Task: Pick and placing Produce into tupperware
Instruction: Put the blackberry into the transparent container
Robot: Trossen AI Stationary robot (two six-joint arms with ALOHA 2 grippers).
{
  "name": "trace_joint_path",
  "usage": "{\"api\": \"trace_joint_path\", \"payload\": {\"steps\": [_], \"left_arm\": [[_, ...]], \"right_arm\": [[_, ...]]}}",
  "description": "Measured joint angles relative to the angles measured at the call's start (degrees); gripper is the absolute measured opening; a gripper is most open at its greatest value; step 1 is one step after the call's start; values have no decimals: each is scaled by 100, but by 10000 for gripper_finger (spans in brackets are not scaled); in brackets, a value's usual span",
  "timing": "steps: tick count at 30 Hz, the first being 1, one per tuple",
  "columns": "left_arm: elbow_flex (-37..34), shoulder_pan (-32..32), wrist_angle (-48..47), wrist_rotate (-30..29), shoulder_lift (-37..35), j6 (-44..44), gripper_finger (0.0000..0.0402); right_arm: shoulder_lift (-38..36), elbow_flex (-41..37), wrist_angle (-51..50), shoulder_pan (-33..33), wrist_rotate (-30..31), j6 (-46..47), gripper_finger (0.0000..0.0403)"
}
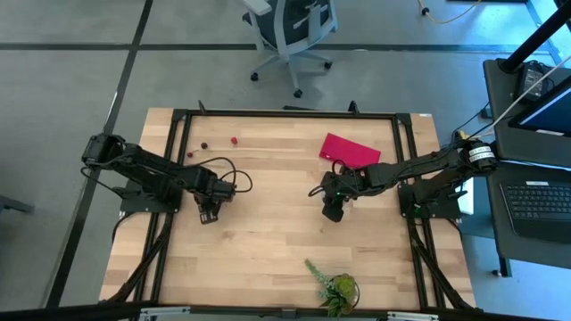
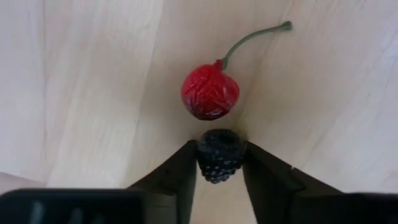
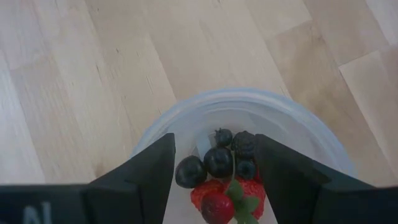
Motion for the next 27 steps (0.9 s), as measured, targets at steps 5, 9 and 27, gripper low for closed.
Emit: {"api": "trace_joint_path", "payload": {"steps": [5,9,27], "left_arm": [[4,-4,-5,0,0,2,84],[4,-4,-3,-9,0,-2,90],[907,-593,-249,-782,33,-145,93]], "right_arm": [[0,0,-1,0,-20,0,220],[0,0,-1,0,-39,0,220],[-417,402,810,-2,-320,-18,220]]}}
